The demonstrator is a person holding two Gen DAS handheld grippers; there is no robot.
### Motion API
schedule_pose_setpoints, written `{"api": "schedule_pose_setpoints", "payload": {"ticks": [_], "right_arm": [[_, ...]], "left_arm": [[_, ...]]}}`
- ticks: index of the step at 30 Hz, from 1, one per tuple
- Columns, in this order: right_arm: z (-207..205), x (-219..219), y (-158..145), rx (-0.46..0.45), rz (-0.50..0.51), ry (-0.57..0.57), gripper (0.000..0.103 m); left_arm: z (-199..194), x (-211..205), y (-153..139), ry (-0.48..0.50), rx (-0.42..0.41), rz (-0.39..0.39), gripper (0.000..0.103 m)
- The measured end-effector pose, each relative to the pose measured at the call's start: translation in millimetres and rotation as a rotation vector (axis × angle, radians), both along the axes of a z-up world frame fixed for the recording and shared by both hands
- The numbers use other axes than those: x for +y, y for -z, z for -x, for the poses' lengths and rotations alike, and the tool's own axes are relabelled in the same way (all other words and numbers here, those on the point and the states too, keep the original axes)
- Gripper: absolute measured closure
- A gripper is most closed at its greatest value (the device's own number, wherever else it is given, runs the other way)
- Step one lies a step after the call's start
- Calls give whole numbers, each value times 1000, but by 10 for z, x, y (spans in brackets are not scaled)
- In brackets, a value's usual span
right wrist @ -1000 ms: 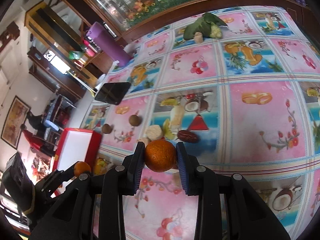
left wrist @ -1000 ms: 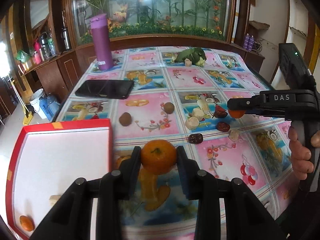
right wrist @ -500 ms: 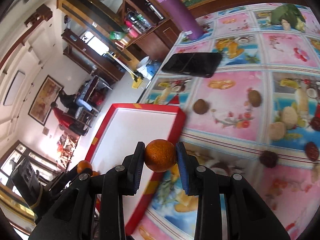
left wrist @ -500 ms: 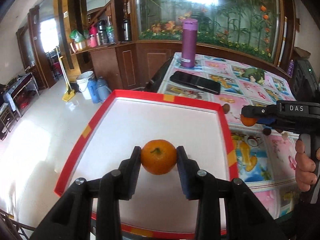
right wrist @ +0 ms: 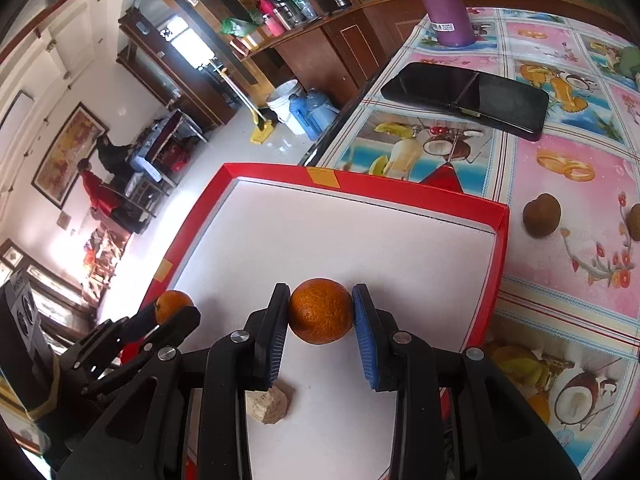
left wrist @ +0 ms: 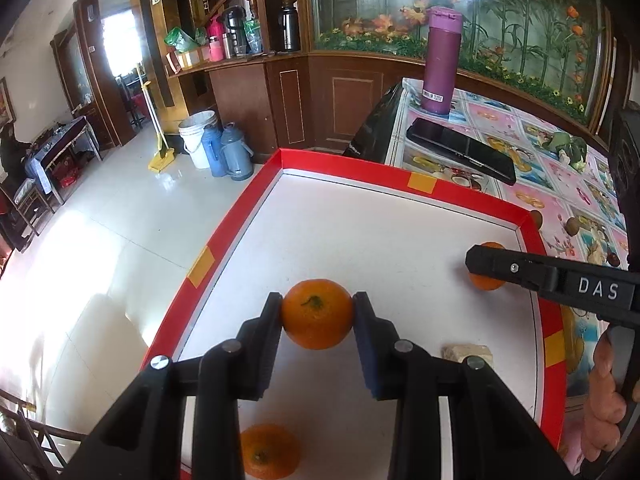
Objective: Organize fruits
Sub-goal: 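Carry both oranges into the white tray and open both tools, then grasp a dark red date with the left tool while the right grasps a beige cube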
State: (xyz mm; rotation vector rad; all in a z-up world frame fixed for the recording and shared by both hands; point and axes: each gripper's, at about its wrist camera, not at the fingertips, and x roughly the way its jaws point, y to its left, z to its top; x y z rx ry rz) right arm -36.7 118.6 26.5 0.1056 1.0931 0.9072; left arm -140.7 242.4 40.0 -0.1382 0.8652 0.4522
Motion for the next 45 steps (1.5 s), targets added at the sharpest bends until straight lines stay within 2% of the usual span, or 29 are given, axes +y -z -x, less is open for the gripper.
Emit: {"api": "schedule_pose_setpoints", "payload": {"ticks": [11, 13, 15, 19, 24, 27, 32, 37, 41, 45], "right_arm": [[88, 44, 11, -35, 46, -22, 72], [54, 16, 3, -9, 32, -31, 72], [11, -56, -34, 14, 4, -27, 65], [-68, -252, -170, 15, -49, -3, 64], [-199, -606, -339, 29, -125, 42, 64], [-240, -877, -453, 4, -143, 74, 64], [-441, -1537, -531, -21, -162, 157, 64], [-641, -2233, -518, -4, -169, 249, 64], [-687, -2680, -462, -4, -120, 292, 64], [-689, -2952, -348, 13, -36, 283, 64]], "left_arm": [[20, 15, 83, -14, 54, -10, 63], [21, 11, 66, -32, 62, -23, 52], [52, -4, 22, -38, 52, -32, 48], [107, -83, -114, -40, 24, -59, 40], [136, -325, -307, 19, -18, -74, 33], [133, -549, -390, 77, -37, -82, 31], [42, -984, -431, 190, -39, -75, 31], [-121, -1422, -410, 298, -19, -75, 31], [-244, -1709, -382, 353, -2, -73, 30], [-342, -1961, -335, 403, 17, -73, 29]]}}
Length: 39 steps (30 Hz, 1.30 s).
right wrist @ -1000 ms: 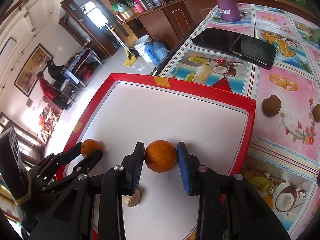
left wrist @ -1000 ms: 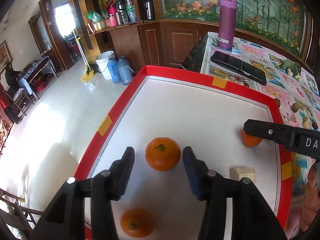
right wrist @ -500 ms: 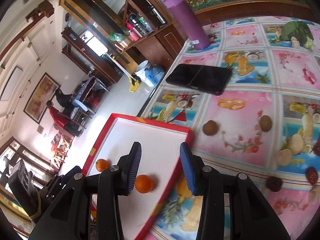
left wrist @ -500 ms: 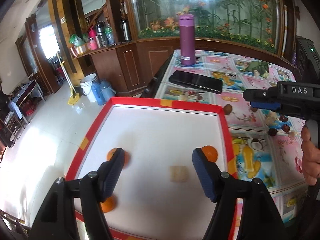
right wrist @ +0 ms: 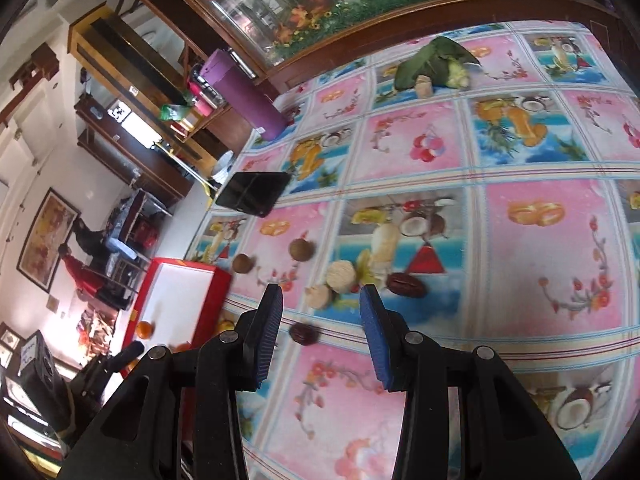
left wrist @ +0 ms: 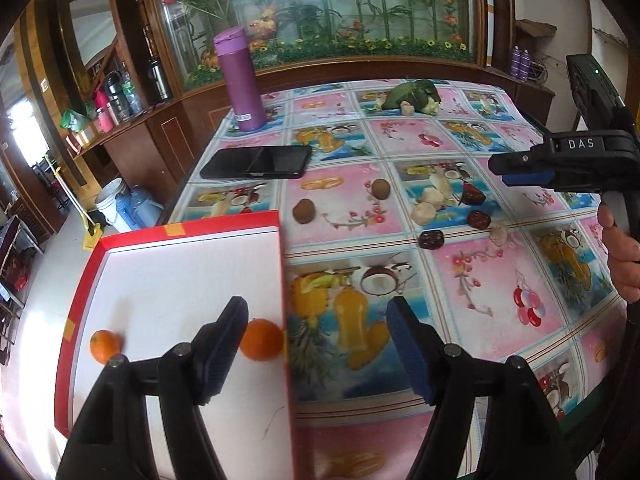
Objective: Organize fruits
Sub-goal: 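Grasp a dark red date with the left tool while the right grasps a beige cube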
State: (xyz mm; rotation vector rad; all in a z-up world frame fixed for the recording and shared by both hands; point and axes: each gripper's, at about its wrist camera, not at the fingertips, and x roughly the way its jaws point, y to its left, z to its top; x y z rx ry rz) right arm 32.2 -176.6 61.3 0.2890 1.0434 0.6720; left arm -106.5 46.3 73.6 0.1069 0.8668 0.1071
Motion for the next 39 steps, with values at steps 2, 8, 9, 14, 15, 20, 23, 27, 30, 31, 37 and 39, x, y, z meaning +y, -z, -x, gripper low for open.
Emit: {"api": "schedule_pose_setpoints", "payload": {"ticks": [2, 8, 9, 14, 15, 20, 23, 27, 30, 31, 37, 39], "right_arm": [[15, -40, 83, 19, 48, -33, 64], [58, 103, 271, 56, 170, -95, 64], [66, 120, 289, 58, 182, -104, 64], [88, 218, 397, 60, 270, -114, 65], [94, 242, 417, 58, 284, -113, 68], [164, 348, 448, -19, 370, -110, 81], [139, 308, 446, -13, 368, -93, 88], [59, 89, 350, -6, 303, -22, 89], [0, -89, 264, 1, 238, 45, 89], [-19, -130, 250, 7, 221, 63, 89], [-71, -219, 200, 27, 165, 111, 89], [-72, -204, 198, 28, 163, 107, 89]], "left_arm": [[-56, -93, 30, 19, 8, -3, 29], [-209, -289, 127, 62, 36, 6, 29], [-227, -303, 144, 64, 42, 6, 29], [-265, -279, 195, 62, 55, 13, 29], [-275, -270, 197, 60, 55, 15, 29], [-351, -287, 189, 78, 51, 35, 29], [-428, -347, 199, 106, 49, 57, 28], [-564, -478, 276, 143, 67, 88, 28], [-687, -577, 357, 152, 80, 111, 28], [-724, -609, 381, 154, 82, 112, 28], [-903, -711, 503, 161, 101, 120, 44], [-931, -712, 509, 163, 96, 131, 48]]}}
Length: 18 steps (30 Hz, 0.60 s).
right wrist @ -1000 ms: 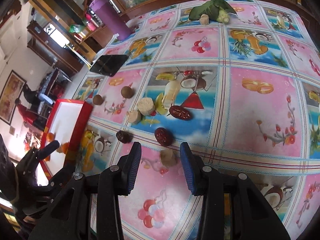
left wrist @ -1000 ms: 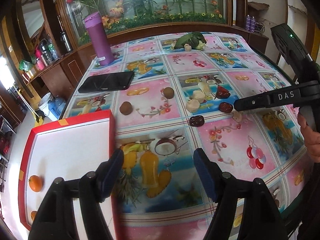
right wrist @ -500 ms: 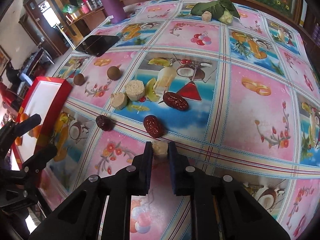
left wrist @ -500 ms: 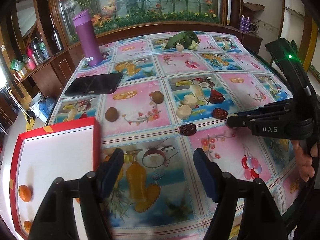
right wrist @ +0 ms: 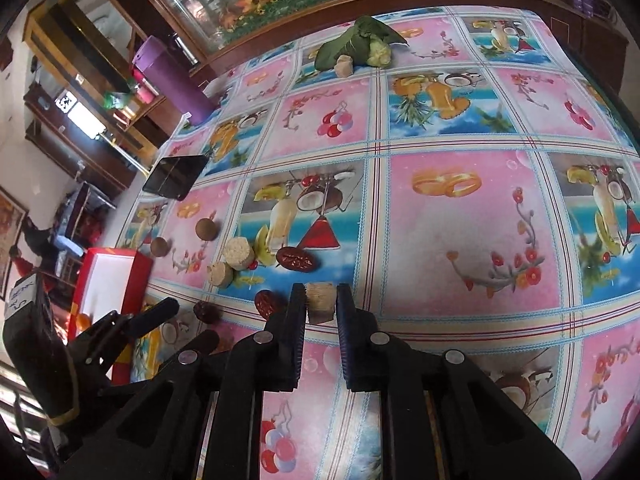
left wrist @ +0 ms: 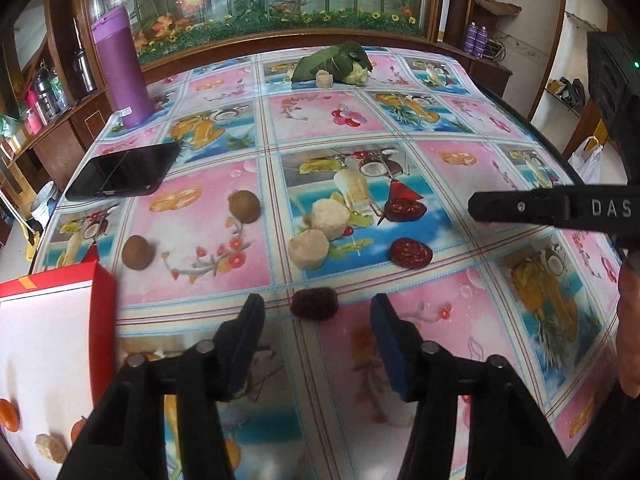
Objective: Organize fruits
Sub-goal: 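Grasp a dark red date with the left tool while the right grasps a beige cube, then carry the date and cube into the white tray and open both tools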
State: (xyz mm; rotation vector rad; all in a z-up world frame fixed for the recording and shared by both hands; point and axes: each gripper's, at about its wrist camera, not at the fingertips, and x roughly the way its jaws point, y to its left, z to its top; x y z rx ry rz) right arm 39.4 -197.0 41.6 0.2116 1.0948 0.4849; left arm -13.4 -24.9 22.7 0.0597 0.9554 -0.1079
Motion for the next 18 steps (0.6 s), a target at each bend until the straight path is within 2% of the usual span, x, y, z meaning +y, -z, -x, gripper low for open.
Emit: {"api": "schedule_pose_setpoints", "payload": {"ticks": [9, 13, 18], "right_arm": [[14, 42, 9, 0, -3, -13, 89], [16, 40, 7, -7, -6, -10, 89], [30, 24, -27, -22, -19, -8, 89]], "left_arm": [[-48, -27, 79, 14, 15, 6, 74], [-35, -39, 57, 15, 1, 7, 74], [112, 21, -113, -5, -60, 3, 74]]}}
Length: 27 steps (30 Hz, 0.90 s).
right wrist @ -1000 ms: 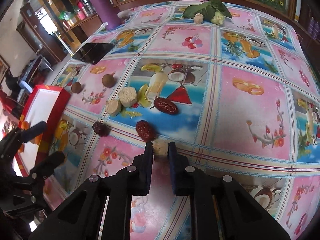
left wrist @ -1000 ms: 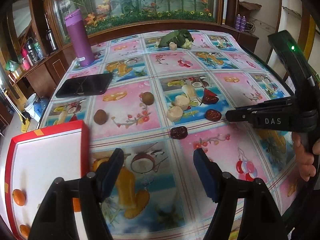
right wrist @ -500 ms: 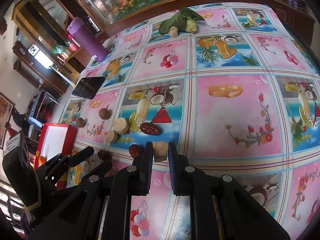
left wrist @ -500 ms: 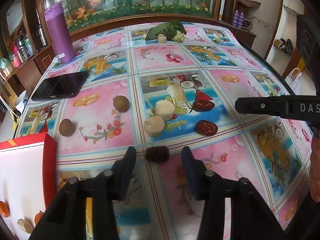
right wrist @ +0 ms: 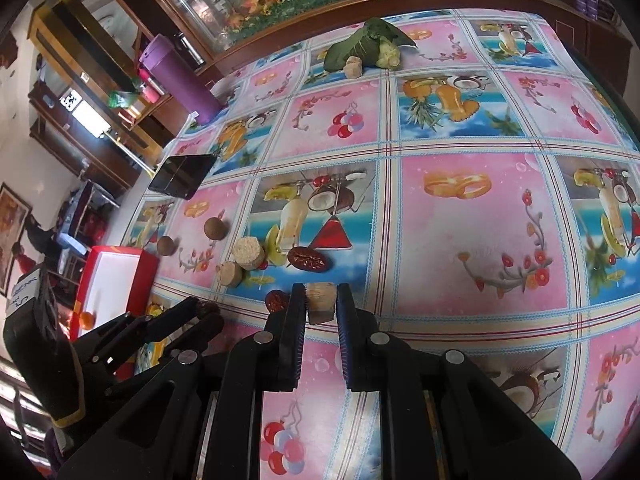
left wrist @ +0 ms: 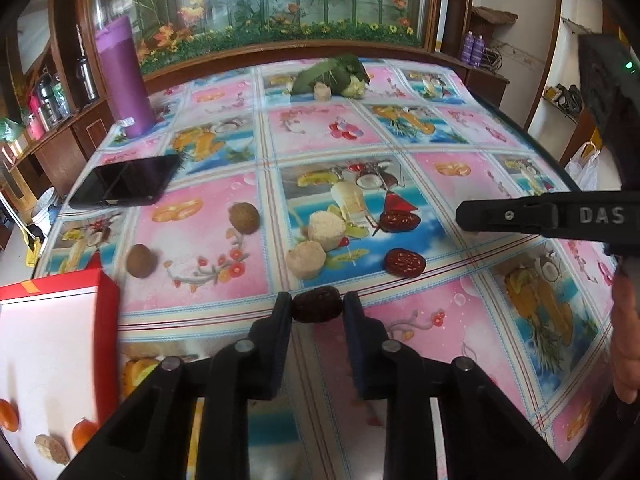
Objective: Organize fruits
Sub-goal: 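Carry the date and cube into the white tray and open both tools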
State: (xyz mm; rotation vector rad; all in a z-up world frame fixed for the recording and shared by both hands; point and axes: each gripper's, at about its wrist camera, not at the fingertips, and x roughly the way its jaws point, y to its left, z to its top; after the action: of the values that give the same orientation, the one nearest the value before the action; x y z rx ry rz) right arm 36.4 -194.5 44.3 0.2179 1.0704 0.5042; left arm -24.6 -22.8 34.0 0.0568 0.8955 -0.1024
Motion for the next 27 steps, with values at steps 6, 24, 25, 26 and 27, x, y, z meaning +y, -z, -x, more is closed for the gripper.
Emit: {"api": "schedule_pose_setpoints", "payload": {"ticks": [6, 24, 25, 26, 27], "right_arm": [[54, 7, -110, -49, -70, 1, 89], [618, 1703, -265, -159, -246, -279, 89], [658, 1830, -274, -166, -253, -296, 89], [689, 1930, -275, -167, -260, -310, 89], [715, 2039, -269, -165, -263, -322, 89]], "left_arm": [[404, 292, -282, -66, -91, 7, 74], [1374, 1559, -391, -367, -180, -18, 75], [1397, 1607, -375, -378, -180, -18, 75], [1413, 1654, -358, -387, -176, -18, 75], [1451, 1708, -341, -397, -173, -17, 75]]}}
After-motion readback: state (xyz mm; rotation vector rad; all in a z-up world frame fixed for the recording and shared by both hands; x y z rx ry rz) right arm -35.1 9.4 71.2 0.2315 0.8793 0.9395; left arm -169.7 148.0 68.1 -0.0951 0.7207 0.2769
